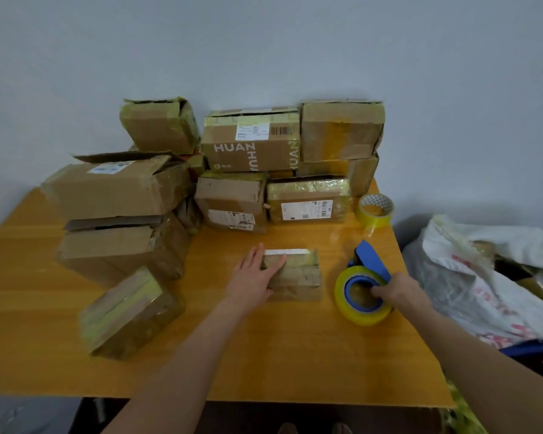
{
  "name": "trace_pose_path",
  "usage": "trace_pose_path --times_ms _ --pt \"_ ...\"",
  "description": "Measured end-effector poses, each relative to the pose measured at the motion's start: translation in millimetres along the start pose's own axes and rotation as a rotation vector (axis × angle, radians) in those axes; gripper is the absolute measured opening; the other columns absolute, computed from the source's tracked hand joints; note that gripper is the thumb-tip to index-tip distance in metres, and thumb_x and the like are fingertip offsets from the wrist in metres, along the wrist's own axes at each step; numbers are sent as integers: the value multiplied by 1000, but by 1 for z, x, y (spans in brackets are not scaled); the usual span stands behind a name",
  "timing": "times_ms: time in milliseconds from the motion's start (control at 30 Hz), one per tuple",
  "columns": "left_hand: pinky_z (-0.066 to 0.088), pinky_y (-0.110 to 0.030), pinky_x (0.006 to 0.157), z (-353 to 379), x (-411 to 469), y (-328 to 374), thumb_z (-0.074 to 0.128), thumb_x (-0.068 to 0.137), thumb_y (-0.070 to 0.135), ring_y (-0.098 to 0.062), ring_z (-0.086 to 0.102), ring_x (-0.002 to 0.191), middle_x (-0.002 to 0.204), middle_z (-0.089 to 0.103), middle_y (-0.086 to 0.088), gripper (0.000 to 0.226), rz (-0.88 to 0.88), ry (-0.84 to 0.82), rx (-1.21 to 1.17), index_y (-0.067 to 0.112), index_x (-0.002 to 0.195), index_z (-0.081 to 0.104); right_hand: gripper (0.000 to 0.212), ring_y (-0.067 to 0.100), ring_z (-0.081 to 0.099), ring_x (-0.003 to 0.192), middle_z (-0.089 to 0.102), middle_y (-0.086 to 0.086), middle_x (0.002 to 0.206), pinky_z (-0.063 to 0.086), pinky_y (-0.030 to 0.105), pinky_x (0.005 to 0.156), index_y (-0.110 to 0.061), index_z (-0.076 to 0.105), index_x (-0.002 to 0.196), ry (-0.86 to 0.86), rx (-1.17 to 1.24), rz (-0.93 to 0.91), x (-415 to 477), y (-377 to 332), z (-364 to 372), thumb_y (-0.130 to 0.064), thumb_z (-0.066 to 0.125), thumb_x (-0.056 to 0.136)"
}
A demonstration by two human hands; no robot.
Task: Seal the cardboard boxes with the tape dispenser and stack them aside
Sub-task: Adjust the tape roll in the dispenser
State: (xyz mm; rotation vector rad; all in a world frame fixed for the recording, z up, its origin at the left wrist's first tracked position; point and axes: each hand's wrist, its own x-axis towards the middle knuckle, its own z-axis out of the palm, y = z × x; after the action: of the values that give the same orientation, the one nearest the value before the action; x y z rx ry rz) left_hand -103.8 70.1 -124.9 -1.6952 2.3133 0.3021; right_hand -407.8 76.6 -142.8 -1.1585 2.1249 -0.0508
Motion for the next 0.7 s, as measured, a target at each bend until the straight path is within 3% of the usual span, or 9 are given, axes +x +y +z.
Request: trace_pose_path --times_ms 133,200,267,333,400,500,567,700 --pt "16 -45 120 -6 -8 1 59 92 34 -27 -4 148 162 -4 -5 79 29 7 -49 44 150 6 43 15 31 41 33 2 50 24 26 39 -12 37 59 6 177 -78 -5 -13 -1 -15 76 79" --pt "20 -44 119 -5 -17 0 61 90 36 -27 0 148 161 2 -3 79 44 13 -35 44 150 10 36 17 35 46 36 3 55 27 27 43 -12 40 62 -68 248 -48 -10 -19 -3 -8 72 76" --pt "22 -43 118 -3 -25 0 62 89 37 -26 2 147 161 6 -2 79 45 16 -32 44 150 12 19 23 49 61 50 9 71 39 33 54 -6 51 78 -198 311 1 -17 -22 -5 -8 69 76" --pt "21 -42 119 -2 -31 2 64 88 37 -26 4 147 161 9 -1 79 40 22 -53 43 150 15 36 35 63 90 61 18 100 52 45 75 1 57 105 -262 414 31 -24 -22 -9 -12 74 75" --pt "22 -42 119 -1 -37 3 67 86 34 -25 8 147 160 11 0 79 28 48 -115 40 149 20 46 36 63 102 63 19 111 52 47 87 2 59 111 -260 434 -29 -31 -24 -17 -15 80 73" --pt "33 -37 114 8 -44 2 72 83 27 -22 29 141 158 15 3 73 18 135 -258 34 144 33 37 19 64 84 65 5 98 52 29 67 -13 60 94 -202 456 -216 -41 -33 -42 -21 87 69" --pt "36 -32 111 14 -46 0 72 83 25 -20 37 135 156 18 4 68 34 171 -309 32 142 38 45 14 64 82 62 -1 98 47 23 60 -21 53 98 -195 475 -355 -51 -44 -60 -26 87 69" --pt "30 -35 115 17 -42 -6 73 82 22 -18 22 144 157 19 8 70 11 132 -411 35 142 40 59 14 65 91 59 -2 107 49 21 67 -29 48 109 -291 271 -605 -79 -83 -69 -26 87 65"
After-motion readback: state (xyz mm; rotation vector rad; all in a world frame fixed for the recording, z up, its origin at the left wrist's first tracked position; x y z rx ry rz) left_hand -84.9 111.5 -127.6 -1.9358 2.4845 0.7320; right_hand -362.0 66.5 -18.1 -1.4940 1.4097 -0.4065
